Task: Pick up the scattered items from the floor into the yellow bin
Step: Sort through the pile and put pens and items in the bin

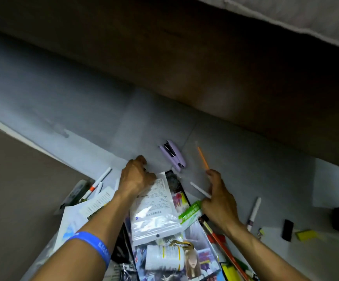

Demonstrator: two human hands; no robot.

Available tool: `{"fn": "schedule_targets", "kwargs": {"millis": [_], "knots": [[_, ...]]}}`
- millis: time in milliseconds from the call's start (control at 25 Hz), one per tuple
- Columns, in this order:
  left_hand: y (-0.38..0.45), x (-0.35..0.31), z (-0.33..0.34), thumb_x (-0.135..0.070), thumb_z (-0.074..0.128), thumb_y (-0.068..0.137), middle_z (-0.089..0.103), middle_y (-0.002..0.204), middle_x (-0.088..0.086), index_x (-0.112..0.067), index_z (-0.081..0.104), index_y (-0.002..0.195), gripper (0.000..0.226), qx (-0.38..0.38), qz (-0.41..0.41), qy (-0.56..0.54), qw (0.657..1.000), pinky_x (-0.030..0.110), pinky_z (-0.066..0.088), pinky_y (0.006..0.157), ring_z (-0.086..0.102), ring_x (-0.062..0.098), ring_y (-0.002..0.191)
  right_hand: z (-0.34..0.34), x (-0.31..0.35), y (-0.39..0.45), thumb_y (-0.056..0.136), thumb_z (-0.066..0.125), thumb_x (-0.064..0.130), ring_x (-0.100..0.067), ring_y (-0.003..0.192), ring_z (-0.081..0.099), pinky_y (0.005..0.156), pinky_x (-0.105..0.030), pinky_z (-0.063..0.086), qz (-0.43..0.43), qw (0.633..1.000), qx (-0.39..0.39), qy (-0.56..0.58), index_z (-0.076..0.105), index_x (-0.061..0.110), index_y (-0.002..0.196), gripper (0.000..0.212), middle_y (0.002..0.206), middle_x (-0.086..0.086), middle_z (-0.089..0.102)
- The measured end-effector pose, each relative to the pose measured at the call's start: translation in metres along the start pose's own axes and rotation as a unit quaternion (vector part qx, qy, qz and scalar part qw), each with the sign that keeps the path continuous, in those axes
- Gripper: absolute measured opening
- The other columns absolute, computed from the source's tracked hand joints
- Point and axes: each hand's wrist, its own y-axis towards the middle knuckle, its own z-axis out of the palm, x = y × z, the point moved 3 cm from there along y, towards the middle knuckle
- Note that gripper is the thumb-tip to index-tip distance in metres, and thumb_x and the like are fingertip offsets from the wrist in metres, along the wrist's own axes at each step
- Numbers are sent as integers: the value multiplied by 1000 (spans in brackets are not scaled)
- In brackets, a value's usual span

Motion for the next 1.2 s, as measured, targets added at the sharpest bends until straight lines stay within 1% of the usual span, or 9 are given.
{"fn": "schedule_targets", "kwargs": {"millis": [80,280,360,480,560,760,1040,1120,1200], "knots": [[0,-10,-10,-20,64,82,63,87,-1,-22,63,88,6,-63,18,-39,997,22,39,67,61,22,79,-6,1,-3,69,59,3,-8,63,59,48,-19,37,33,999,-9,21,23,55,130,88,89,17,54],[-1,-63,-27,-10,52,81,56,68,-6,-23,53,68,18,-109,57,-125,984,22,35,52,57,17,67,-23,-4,-9,64,53,15,-14,72,58,57,-26,43,55,998,1,-15,50,31,91,32,79,15,58],[-1,-92,-16,-18,61,82,55,77,-4,-25,51,81,12,-58,150,4,987,26,39,55,57,18,70,-34,-17,-17,63,55,16,-10,68,60,53,-25,43,74,997,7,14,51,32,88,30,77,12,61],[1,-102,9,-28,61,91,61,116,8,-20,43,135,48,19,237,180,955,33,51,84,67,26,95,-52,-32,-35,63,59,34,-2,65,59,51,-21,38,74,997,-1,-1,50,36,91,30,78,12,61],[-1,-97,21,-28,47,99,69,105,0,-16,54,123,28,37,256,180,949,29,50,84,68,11,85,-63,-50,-49,70,63,32,-9,72,62,58,-22,40,52,998,-19,-42,53,36,98,30,89,13,63],[-6,-99,26,-47,58,91,62,120,12,-16,65,115,40,-23,250,316,915,35,48,81,63,36,105,-115,-122,-70,84,65,26,-30,80,62,66,-32,45,151,963,-158,-156,51,32,125,44,115,-4,58],[-44,-126,10,-53,70,76,65,74,1,-21,61,84,34,-99,301,99,943,25,39,57,64,25,67,-101,-158,-93,86,61,32,-36,92,65,72,-33,46,221,966,-99,-89,55,18,103,23,100,-13,68],[-70,-135,7,-44,75,72,64,68,-13,-26,63,81,23,-55,278,-72,956,21,44,51,63,6,60,-85,-151,-107,83,63,33,-30,79,67,66,-32,50,223,973,-65,-17,58,16,92,21,85,-7,70],[-106,-136,19,-37,74,71,64,63,-14,-24,68,75,15,20,181,-315,931,25,48,52,61,6,56,-74,-139,-125,84,57,26,-26,62,62,57,-34,49,257,951,-61,161,60,10,77,18,70,-6,66]]}}
